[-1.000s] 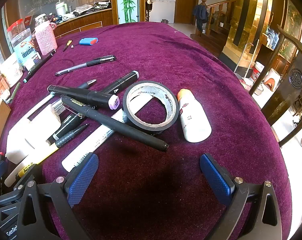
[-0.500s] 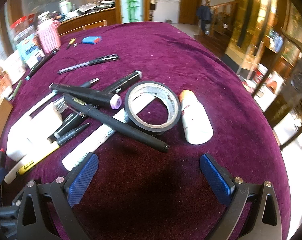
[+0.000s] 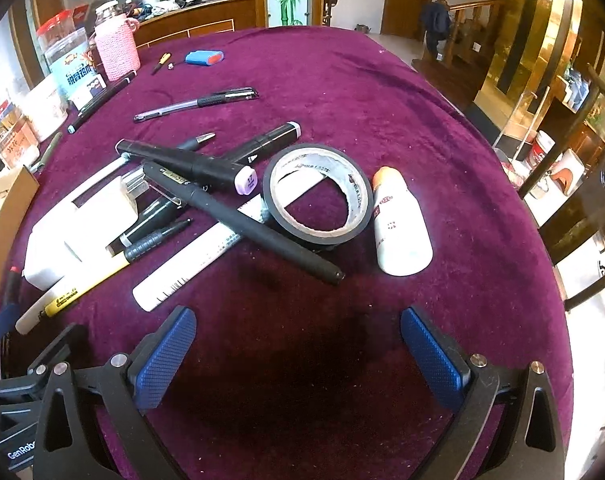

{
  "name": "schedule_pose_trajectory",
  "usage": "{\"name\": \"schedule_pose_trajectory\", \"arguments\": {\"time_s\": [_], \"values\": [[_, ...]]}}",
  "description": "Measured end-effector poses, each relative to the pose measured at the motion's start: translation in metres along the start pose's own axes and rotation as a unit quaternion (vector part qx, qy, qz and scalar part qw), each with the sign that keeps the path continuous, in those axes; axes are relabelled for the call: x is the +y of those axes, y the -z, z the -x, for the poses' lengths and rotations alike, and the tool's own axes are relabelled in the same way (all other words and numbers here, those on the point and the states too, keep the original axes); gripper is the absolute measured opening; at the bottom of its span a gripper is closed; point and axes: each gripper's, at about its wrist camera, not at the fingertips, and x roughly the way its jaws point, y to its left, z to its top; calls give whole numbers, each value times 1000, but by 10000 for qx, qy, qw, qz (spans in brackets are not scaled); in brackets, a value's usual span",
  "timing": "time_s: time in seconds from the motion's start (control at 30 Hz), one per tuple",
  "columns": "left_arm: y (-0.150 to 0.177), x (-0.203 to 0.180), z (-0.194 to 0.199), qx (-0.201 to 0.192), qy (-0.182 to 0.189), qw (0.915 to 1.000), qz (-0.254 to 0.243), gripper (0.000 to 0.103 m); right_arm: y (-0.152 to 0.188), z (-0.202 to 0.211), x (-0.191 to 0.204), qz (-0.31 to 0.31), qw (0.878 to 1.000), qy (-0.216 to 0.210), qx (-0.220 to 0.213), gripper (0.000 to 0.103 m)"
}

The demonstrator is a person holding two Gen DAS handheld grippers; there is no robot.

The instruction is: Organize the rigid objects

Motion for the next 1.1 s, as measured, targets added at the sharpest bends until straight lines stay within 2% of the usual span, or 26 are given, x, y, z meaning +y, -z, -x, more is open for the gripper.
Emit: {"name": "schedule_pose_trajectory", "arguments": {"time_s": [0.27,0.33,0.4,0.47,0.5,0.53,0.57,0.6,0.63,0.67,0.7,0.77,0.83,0.9,1.0,1.1], "values": [[0,1,0,1,-8,10000,2,103,3,4,0,-88,9999,91,-57,102],[0,1,0,2,-9,10000,2,103,7,14,-3,-191,9992,153,-300,102],[0,1,0,1,-10,10000,1,103,11,37,-7,-301,9957,241,-837,102],[0,1,0,1,-14,10000,-1,103,21,79,-10,-452,9790,506,-1923,102],[-1,1,0,0,-16,10000,-3,103,25,96,-11,-479,9660,569,-2475,102],[-1,1,0,-1,-22,10000,-9,103,30,111,-12,-492,9506,488,-3024,102],[-1,2,-1,2,-15,10000,-2,103,32,117,-13,-491,9413,284,-3328,102],[-1,1,-1,-2,-24,10000,-10,103,31,119,-16,-477,9350,-137,-3510,102],[-1,1,-1,-1,-20,10000,-6,103,15,107,-17,-484,9503,-328,-3059,102],[-1,2,-1,-4,-3,10000,5,103,-4,88,-17,-467,9682,-412,-2422,102],[-1,3,-1,-12,28,10000,19,103,-16,74,-18,-534,9737,-391,-2180,100],[1,8,4,1,239,9997,88,102,-28,60,-21,-734,9700,18,-2319,100],[5,17,19,42,727,9971,224,101,-35,49,-18,-684,9691,397,-2335,100],[10,28,45,-185,1092,9937,166,101,-38,44,-26,-706,9725,393,-2183,100],[16,54,82,-697,1160,9908,56,101,-39,39,-35,-819,9743,303,-2077,100],[21,86,103,-1032,897,9906,65,101,-35,38,-45,-983,9749,64,-1996,100]]}}
